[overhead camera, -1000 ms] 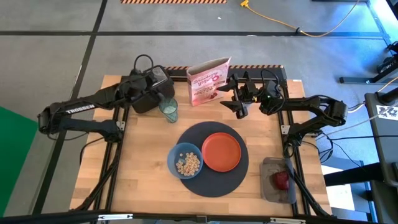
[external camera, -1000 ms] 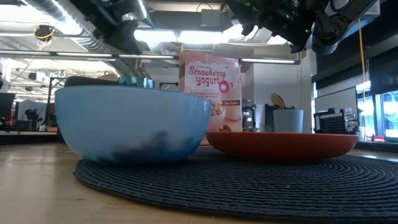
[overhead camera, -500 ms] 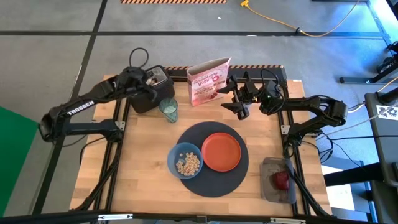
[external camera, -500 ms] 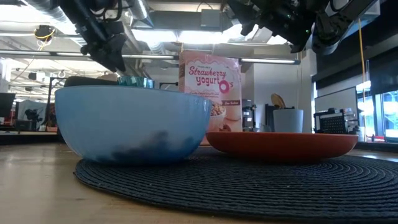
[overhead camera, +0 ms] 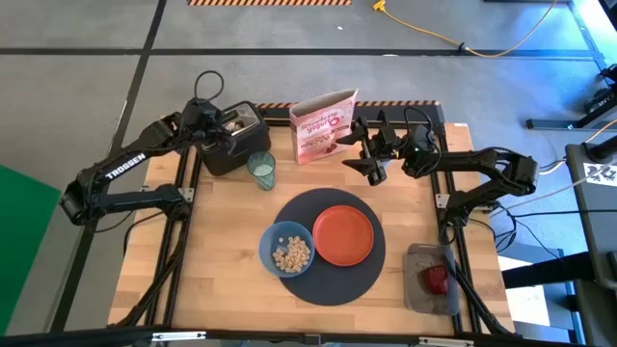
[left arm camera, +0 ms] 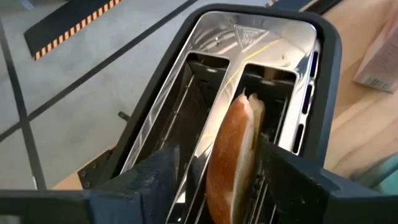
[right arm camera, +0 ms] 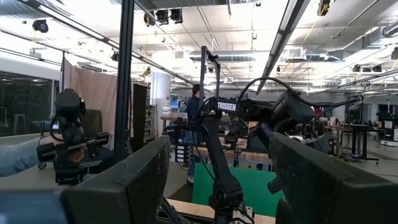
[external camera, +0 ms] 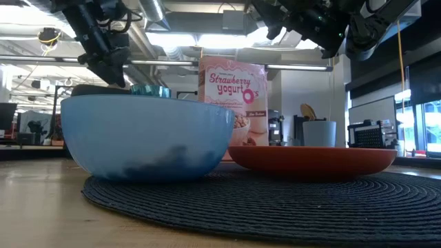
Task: Arrange a breakfast setting
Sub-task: Put the bagel on the plate
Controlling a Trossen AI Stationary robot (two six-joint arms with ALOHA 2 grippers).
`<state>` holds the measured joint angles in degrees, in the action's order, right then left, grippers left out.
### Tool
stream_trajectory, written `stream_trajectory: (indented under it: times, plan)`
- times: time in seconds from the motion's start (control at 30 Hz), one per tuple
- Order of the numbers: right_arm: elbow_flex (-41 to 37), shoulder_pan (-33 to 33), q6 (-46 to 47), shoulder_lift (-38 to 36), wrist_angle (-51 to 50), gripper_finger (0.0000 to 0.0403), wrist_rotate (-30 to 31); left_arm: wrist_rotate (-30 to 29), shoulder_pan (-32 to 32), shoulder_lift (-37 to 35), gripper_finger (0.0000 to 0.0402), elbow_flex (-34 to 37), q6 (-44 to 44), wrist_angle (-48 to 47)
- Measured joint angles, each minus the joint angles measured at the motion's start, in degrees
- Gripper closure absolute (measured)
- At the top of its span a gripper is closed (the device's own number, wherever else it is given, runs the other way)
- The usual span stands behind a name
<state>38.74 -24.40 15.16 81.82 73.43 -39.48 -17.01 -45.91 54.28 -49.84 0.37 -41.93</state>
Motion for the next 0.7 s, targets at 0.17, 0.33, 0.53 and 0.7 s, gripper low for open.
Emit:
stream_trajectory:
  times: [0.17, 0.33, 0.53, 0.7]
  plan:
    - [0.0, 0.0, 0.0, 0.0, 0.0, 0.0139, 0.02, 0.02, 0.0, 0.02, 0.0235, 0.0, 0.19, -0.08]
    - [0.0, 0.0, -0.01, 0.0, 0.0, 0.0139, 0.04, 0.02, 0.0, 0.1, 0.0271, 0.0, 0.2, -0.07]
    - [0.0, 0.0, -0.02, 0.0, 0.0, 0.0139, 0.5, 0.02, 0.0, 2.66, 0.0281, 0.0, 0.3, 0.06]
    - [0.0, 0.0, -0.02, 0.0, 0.0, 0.0139, 0.48, -0.08, 0.02, 3.65, 0.028, -0.11, 1.85, 1.15]
